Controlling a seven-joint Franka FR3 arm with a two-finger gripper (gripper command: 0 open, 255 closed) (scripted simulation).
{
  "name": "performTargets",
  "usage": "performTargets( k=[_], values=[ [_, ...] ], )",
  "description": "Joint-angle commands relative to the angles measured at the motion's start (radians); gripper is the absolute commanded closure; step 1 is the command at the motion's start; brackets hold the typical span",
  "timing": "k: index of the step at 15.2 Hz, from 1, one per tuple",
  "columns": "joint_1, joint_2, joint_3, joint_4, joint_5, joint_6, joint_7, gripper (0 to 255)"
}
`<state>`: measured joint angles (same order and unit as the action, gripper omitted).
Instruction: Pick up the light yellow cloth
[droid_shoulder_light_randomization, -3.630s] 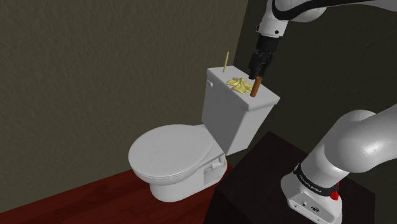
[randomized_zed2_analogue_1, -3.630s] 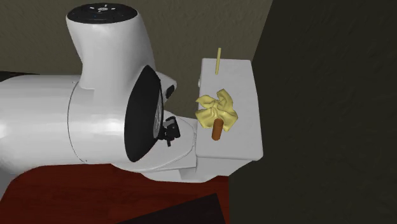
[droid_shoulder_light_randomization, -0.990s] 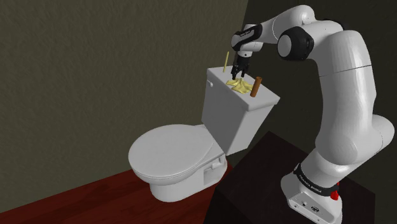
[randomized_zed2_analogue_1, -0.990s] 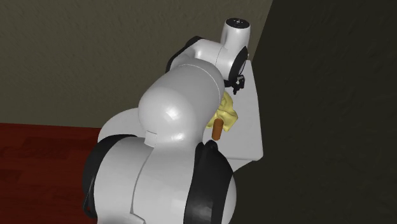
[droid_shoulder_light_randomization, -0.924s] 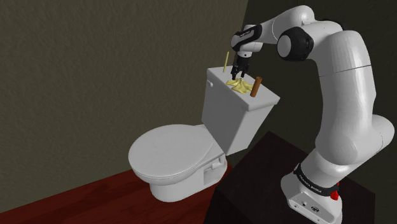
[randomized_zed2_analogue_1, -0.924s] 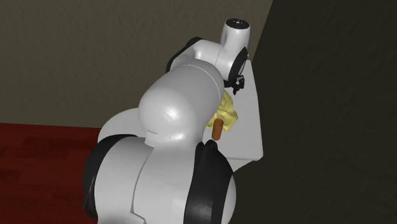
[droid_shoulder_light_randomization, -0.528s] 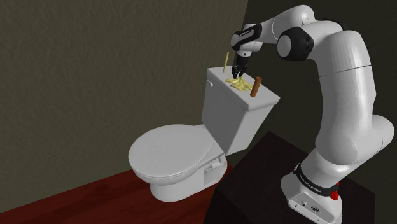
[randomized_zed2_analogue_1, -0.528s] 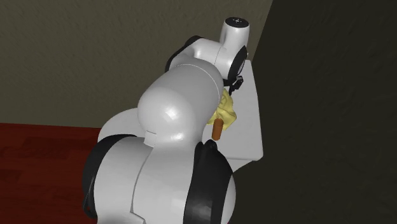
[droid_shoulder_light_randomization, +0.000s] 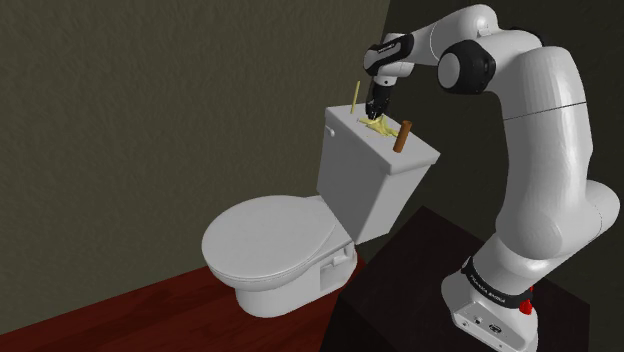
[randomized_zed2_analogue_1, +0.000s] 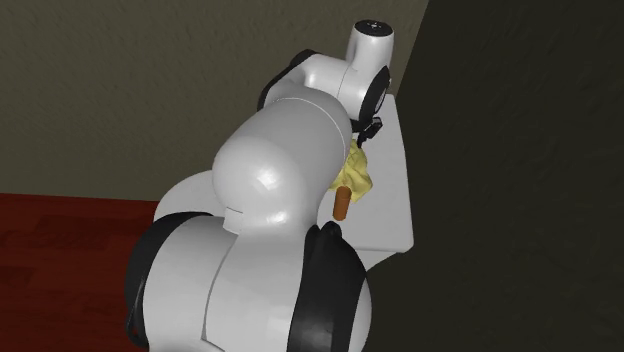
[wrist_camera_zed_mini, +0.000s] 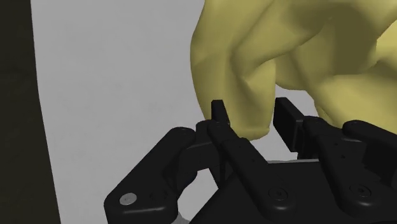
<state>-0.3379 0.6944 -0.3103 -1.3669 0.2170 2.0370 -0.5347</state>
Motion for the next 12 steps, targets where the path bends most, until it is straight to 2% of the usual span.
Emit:
performTargets(
  k=[1, 12],
  values=[
    [-0.002, -0.007, -0.005, 0.006, -0.005, -0.021, 0.002, 255],
    [-0.003, -0.049, -0.014, 0.076, -0.019, -0.131, 0.012, 255]
  ],
)
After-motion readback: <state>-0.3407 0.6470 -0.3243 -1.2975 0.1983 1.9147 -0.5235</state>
